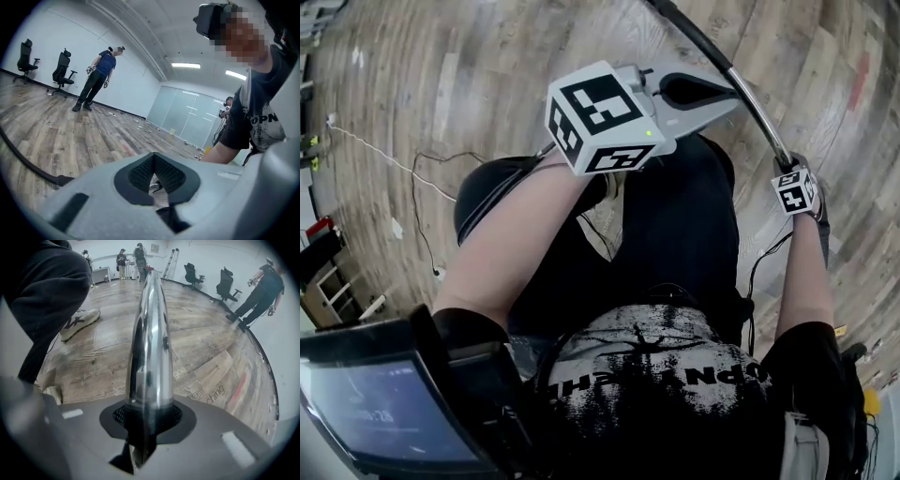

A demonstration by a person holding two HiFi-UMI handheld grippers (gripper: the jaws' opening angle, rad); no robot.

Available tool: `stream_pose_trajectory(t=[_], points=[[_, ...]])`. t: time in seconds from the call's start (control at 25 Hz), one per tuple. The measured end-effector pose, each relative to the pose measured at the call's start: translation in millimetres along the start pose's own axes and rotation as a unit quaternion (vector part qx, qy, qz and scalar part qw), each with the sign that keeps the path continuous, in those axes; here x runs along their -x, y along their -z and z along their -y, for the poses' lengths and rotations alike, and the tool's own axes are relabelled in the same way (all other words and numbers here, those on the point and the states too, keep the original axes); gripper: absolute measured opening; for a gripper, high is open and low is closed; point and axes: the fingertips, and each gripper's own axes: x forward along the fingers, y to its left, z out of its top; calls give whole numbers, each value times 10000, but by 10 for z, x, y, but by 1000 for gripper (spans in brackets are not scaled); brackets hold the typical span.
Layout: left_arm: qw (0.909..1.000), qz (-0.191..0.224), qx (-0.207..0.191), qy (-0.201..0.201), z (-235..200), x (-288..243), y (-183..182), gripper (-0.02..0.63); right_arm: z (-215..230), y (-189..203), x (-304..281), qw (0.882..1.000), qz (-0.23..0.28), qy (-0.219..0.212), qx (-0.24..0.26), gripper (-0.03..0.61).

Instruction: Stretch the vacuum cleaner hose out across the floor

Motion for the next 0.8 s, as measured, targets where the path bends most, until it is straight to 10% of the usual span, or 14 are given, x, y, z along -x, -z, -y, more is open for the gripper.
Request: stream_pose_trajectory(t=[0.8], points=[[9998,-84,103,116,214,-119,-42,2,-259,343,-651,9935,-965,-598,63,98]])
